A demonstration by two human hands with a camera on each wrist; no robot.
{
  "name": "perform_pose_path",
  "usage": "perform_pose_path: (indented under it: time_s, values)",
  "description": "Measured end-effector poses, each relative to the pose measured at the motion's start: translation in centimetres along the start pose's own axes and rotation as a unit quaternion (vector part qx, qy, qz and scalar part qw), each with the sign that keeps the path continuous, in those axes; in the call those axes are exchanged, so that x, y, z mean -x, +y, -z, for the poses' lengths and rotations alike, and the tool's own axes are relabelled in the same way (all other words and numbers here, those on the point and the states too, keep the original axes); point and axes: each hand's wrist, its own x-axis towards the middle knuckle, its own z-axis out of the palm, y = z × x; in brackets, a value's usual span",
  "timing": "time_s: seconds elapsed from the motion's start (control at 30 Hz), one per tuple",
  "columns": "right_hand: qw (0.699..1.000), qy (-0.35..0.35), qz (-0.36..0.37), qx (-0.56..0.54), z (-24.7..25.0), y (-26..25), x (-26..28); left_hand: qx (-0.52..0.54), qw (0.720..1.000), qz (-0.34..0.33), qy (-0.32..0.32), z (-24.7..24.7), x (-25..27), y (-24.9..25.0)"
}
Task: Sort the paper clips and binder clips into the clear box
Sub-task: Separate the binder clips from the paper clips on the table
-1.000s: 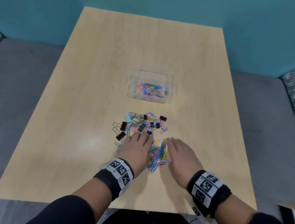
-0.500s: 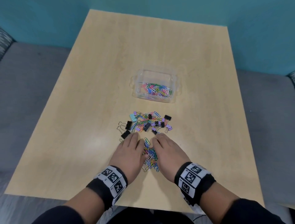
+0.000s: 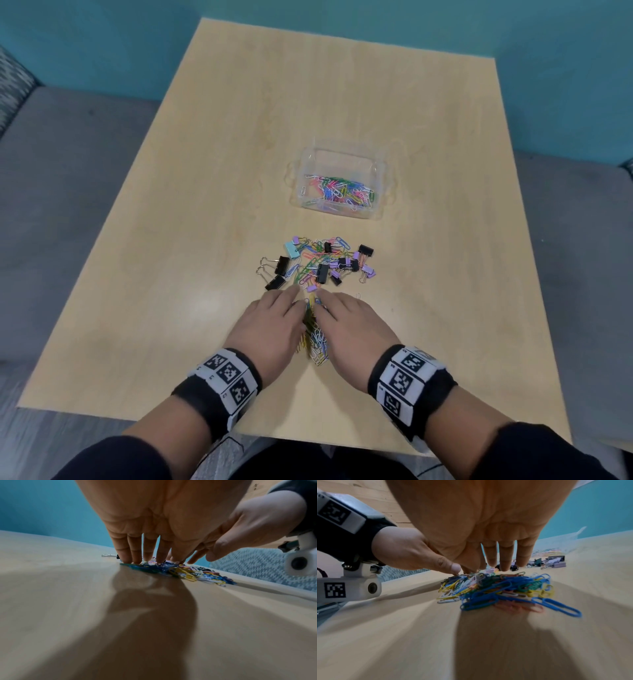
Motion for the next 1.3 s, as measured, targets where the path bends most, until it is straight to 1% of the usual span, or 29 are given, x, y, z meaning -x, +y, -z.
perform_pose_path:
  time_s: [0.1, 0.2, 0.27, 0.37, 0.43, 0.5, 0.67, 0.77, 0.87, 0.93, 1.0, 1.07, 1.1, 1.13, 1.2, 1.23, 1.3]
  values:
    - [1.0, -0.021, -0.001, 0.02, 0.4, -0.5, -1.3, -0.003, 1.0, 0.002, -0.007, 0.3, 0.0, -0.3]
    - [0.999, -0.029, -0.016, 0.031, 0.6, -0.9, -1.8, 0.0, 1.0, -0.014, -0.007, 0.1, 0.9, -0.3]
    - [0.999, -0.027, -0.015, 0.035, 0.5, -1.0, -1.6, 0.014, 0.999, -0.032, -0.007, -0.1, 1.5, -0.1]
    - [1.0, -0.014, -0.007, 0.026, 0.3, -1.0, -1.1, 0.027, 0.998, -0.048, 0.012, 0.2, 1.7, 0.5]
    - [1.0, -0.004, -0.008, 0.017, 0.2, -0.9, -0.9, 0.026, 0.999, -0.031, 0.017, 0.3, 1.3, 0.4]
    - [1.0, 0.0, -0.013, 0.011, 0.1, -0.8, -0.8, 0.012, 1.0, -0.016, 0.006, 0.2, 0.5, 0.0]
    - [1.0, 0.0, -0.024, 0.018, 0.0, -0.1, -0.3, -0.005, 0.999, -0.024, -0.023, 0.0, 0.7, -0.6]
    - [1.0, -0.001, -0.022, 0.02, 0.2, -0.1, -0.5, 0.002, 1.0, -0.013, -0.019, -0.2, 1.5, -0.9]
    - [0.999, -0.025, -0.014, 0.029, 0.2, -0.4, -0.9, 0.005, 1.0, 0.001, -0.008, -0.6, 1.7, -0.8]
    - [0.999, -0.016, -0.014, 0.026, 0.5, -0.6, -1.0, 0.008, 1.0, 0.015, 0.013, -0.4, 1.7, -0.7]
    - [0.999, 0.017, -0.023, 0.016, 1.1, -0.5, -1.6, 0.021, 0.998, 0.038, 0.055, 0.4, 1.2, -0.4]
    - [0.998, 0.037, -0.04, 0.035, 2.0, -0.3, -3.0, 0.029, 0.993, 0.057, 0.097, 1.2, 0.1, -0.2]
    - [0.997, 0.039, -0.05, 0.052, 2.6, -0.1, -3.8, 0.035, 0.991, 0.081, 0.098, 1.7, -0.6, -0.2]
    - [0.995, 0.034, -0.057, 0.068, 3.1, 0.1, -4.7, 0.051, 0.988, 0.12, 0.083, 2.2, -1.4, -0.1]
    - [0.994, 0.0, -0.056, 0.093, 3.9, 0.5, -6.2, 0.055, 0.978, 0.201, 0.028, 2.6, -2.5, 0.0]
    - [0.993, -0.017, -0.049, 0.104, 4.2, 0.6, -6.8, 0.046, 0.975, 0.219, 0.019, 2.6, -2.9, 0.0]
    - [0.991, -0.031, -0.035, 0.123, 4.4, 0.8, -7.5, 0.044, 0.972, 0.231, 0.012, 2.7, -3.5, 0.2]
